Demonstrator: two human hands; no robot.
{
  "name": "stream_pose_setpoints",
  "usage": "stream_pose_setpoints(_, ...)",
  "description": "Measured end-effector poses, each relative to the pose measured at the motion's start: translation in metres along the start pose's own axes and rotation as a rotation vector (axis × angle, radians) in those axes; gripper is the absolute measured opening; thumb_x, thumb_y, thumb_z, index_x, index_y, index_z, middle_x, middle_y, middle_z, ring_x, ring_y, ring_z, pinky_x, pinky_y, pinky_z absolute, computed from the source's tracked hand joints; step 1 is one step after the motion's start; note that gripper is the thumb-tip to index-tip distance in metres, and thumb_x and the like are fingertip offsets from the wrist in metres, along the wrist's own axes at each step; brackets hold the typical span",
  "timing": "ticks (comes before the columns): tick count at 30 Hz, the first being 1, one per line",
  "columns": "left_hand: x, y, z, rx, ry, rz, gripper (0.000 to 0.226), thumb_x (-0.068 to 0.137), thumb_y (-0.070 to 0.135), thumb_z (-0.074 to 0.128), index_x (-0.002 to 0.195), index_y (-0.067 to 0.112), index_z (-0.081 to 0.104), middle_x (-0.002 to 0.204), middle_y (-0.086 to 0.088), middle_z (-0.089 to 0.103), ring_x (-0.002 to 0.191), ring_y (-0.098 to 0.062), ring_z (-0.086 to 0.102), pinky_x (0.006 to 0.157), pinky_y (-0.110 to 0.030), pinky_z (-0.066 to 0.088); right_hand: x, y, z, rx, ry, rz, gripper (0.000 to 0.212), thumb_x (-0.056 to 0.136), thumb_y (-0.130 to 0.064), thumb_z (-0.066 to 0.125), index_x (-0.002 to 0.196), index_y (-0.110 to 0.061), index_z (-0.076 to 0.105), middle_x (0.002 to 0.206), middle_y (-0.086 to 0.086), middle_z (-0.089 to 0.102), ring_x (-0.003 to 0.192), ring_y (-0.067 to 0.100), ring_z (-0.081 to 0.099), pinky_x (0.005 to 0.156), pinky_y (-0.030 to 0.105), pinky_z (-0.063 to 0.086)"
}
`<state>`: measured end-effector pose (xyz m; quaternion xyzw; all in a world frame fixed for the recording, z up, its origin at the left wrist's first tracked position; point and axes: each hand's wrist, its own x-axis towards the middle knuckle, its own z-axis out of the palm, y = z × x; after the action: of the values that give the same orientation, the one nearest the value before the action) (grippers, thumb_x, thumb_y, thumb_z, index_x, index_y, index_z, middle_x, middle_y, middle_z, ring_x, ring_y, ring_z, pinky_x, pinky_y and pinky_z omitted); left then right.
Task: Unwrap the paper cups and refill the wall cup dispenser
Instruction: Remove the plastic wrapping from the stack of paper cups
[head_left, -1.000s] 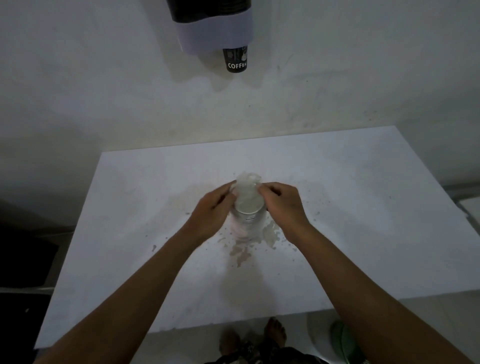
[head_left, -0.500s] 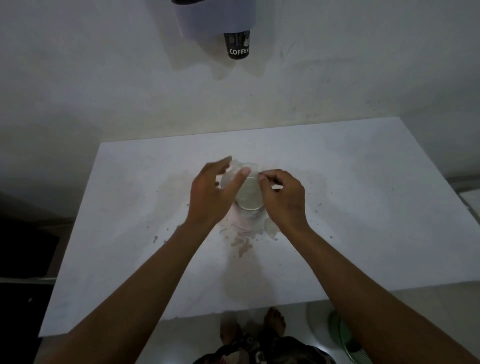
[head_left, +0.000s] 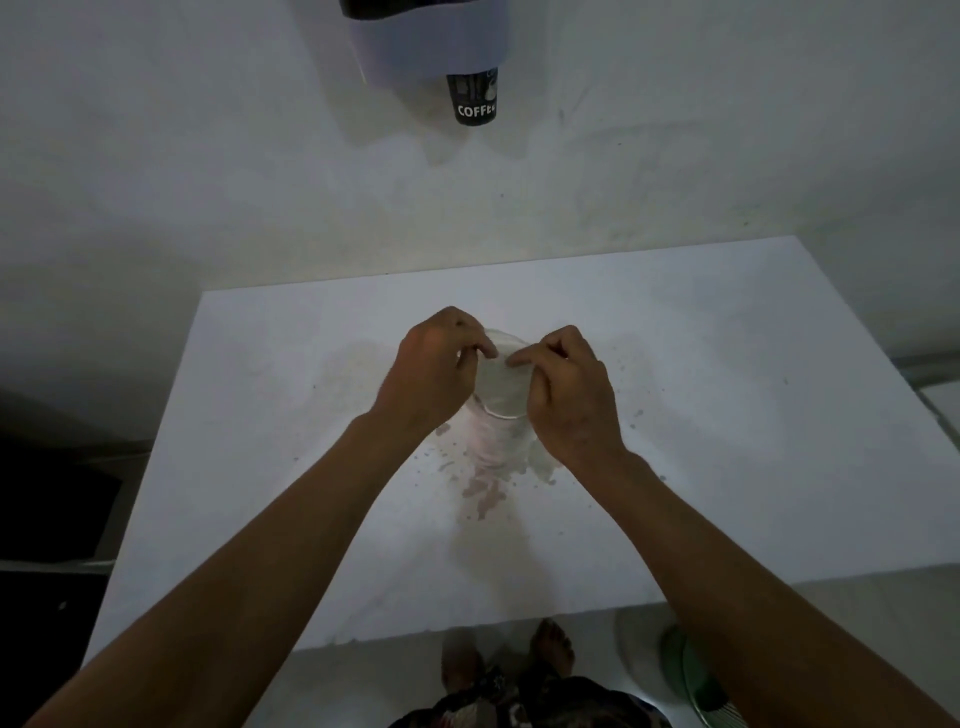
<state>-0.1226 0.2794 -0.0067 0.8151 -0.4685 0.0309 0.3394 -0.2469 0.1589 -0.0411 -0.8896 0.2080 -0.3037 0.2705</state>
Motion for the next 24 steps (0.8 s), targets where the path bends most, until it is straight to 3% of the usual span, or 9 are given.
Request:
stream_pose_setpoints(3,-0.006,0.002,-0.003,0.018,-0.064,-0.074,0.019,0.083,0.011,0.065,0.096,0.016,0.079,0.093,-0.007,0.071,0.082,-0.022,0.065,0.076,-0.030,0.051,-0.004,-0.004,-0.002,-0.030,-0.033,0.053,0.026,0.089,-0.029,0.050,0.097,-0.015,0.071,0.103,0.002,0.055,0.085,0.019,0.058,0.068,0.039,0.056)
stream_pose_setpoints(6,-0.006,0.000,-0.011,0.016,-0.193,-0.166,0.030,0.081,0.032,0.070,0.106,0.018,0.077,0.097,-0.003,0.071,0.085,-0.019,0.063,0.079,-0.029,0.049,-0.004,-0.005,-0.001,-0.003,-0.042,0.064,0.020,0.089,-0.032,0.063,0.100,-0.017,0.069,0.108,-0.002,0.054,0.088,0.014,0.060,0.067,0.029,0.055)
stream_pose_setpoints(9,-0.008,0.003,-0.016,-0.010,-0.335,-0.196,0.031,0.087,0.032,0.069,0.117,0.022,0.074,0.101,-0.001,0.068,0.094,-0.018,0.063,0.082,-0.025,0.047,-0.004,-0.002,0.000,0.042,-0.079,0.010,0.031,0.091,-0.023,0.055,0.120,-0.020,0.067,0.108,-0.002,0.050,0.085,0.011,0.057,0.068,0.028,0.056)
stream_pose_setpoints(12,-0.018,0.004,-0.015,-0.064,-0.413,-0.222,0.032,0.092,0.031,0.067,0.122,0.019,0.069,0.113,-0.004,0.064,0.106,-0.018,0.059,0.089,-0.028,0.046,-0.005,-0.002,0.000,0.040,-0.103,-0.004,0.039,0.090,-0.023,0.043,0.118,-0.022,0.071,0.106,-0.001,0.048,0.077,0.012,0.053,0.062,0.025,0.052)
stream_pose_setpoints(15,-0.037,-0.007,-0.009,-0.103,-0.273,-0.083,0.048,0.087,0.042,0.071,0.128,0.019,0.065,0.132,-0.003,0.058,0.119,-0.020,0.057,0.097,-0.036,0.051,-0.006,-0.002,0.003,0.056,-0.045,0.103,0.031,0.090,-0.025,0.053,0.109,-0.011,0.074,0.103,0.001,0.052,0.079,0.014,0.056,0.066,0.027,0.053)
stream_pose_setpoints(18,-0.057,-0.022,0.000,-0.047,-0.114,0.061,0.061,0.081,0.054,0.074,0.123,0.012,0.068,0.144,-0.005,0.053,0.130,-0.018,0.052,0.102,-0.033,0.051,-0.011,-0.002,0.010,0.167,-0.008,0.236,0.028,0.088,-0.028,0.057,0.095,-0.005,0.072,0.097,0.003,0.058,0.082,0.015,0.059,0.069,0.018,0.047)
stream_pose_setpoints(21,-0.063,-0.020,0.000,0.006,0.084,0.130,0.052,0.077,0.052,0.079,0.101,0.006,0.073,0.140,-0.011,0.058,0.134,-0.021,0.052,0.104,-0.034,0.050,-0.012,-0.005,0.017,0.252,0.034,0.375,0.023,0.089,-0.028,0.064,0.091,-0.006,0.070,0.098,0.003,0.060,0.086,0.016,0.060,0.071,0.021,0.047)
stream_pose_setpoints(24,-0.063,-0.015,0.002,0.034,0.120,0.209,0.036,0.079,0.039,0.082,0.088,0.006,0.071,0.129,-0.014,0.065,0.127,-0.027,0.058,0.100,-0.040,0.053,-0.009,-0.007,0.022,0.235,0.099,0.388,0.027,0.088,-0.033,0.066,0.094,-0.008,0.072,0.104,-0.001,0.062,0.093,0.013,0.060,0.075,0.019,0.049)
